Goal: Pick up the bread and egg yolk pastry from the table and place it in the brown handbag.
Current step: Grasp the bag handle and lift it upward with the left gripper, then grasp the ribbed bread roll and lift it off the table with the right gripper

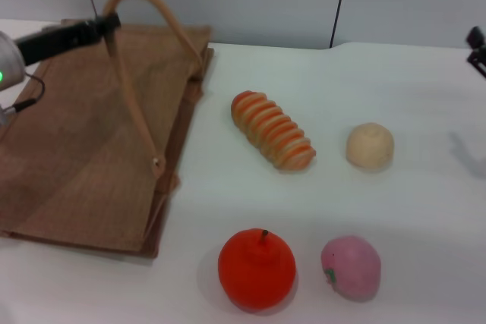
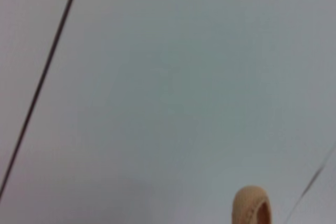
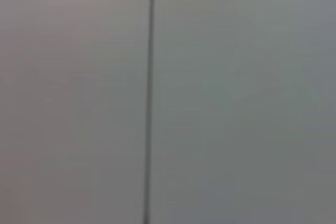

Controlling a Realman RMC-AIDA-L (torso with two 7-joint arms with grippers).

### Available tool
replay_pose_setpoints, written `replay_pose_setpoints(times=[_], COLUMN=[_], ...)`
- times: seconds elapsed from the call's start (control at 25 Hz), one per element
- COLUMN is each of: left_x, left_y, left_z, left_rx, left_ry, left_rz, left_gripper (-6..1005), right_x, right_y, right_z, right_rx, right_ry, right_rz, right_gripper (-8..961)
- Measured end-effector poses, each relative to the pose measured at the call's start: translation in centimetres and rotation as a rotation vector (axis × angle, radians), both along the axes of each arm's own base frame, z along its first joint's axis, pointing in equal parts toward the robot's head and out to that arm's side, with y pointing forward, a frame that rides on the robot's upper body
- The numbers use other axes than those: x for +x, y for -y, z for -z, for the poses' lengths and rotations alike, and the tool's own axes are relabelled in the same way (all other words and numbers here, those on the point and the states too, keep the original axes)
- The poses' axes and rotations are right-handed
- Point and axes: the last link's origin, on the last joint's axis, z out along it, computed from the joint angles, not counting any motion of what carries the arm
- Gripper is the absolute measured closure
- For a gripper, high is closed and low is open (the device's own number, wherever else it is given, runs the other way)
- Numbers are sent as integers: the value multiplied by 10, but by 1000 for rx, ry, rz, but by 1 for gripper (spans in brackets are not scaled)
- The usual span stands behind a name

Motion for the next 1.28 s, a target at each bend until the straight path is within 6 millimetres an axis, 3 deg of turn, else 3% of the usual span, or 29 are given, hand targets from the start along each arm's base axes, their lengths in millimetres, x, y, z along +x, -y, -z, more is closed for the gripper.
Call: replay_pose_setpoints(times=[0.4, 0.72, 0.96, 1.28], left_x=[11, 23, 15, 7], left_y=[46, 69, 86, 90], left_z=[-2, -8, -20, -23], left_rx=[215, 288, 394, 458], left_ry=[186, 275, 310, 306], left_rz=[325, 480, 504, 476], left_gripper=[879, 879, 879, 879], right_x=[-45, -71, -83, -92], right_y=[-12, -32, -45, -56], right_z=[36, 69, 87, 109], right_rx=[-389, -619, -714, -767], right_ry=[35, 161, 249, 371], right_rz=[-180, -163, -102, -19], right_gripper=[62, 70, 82, 98])
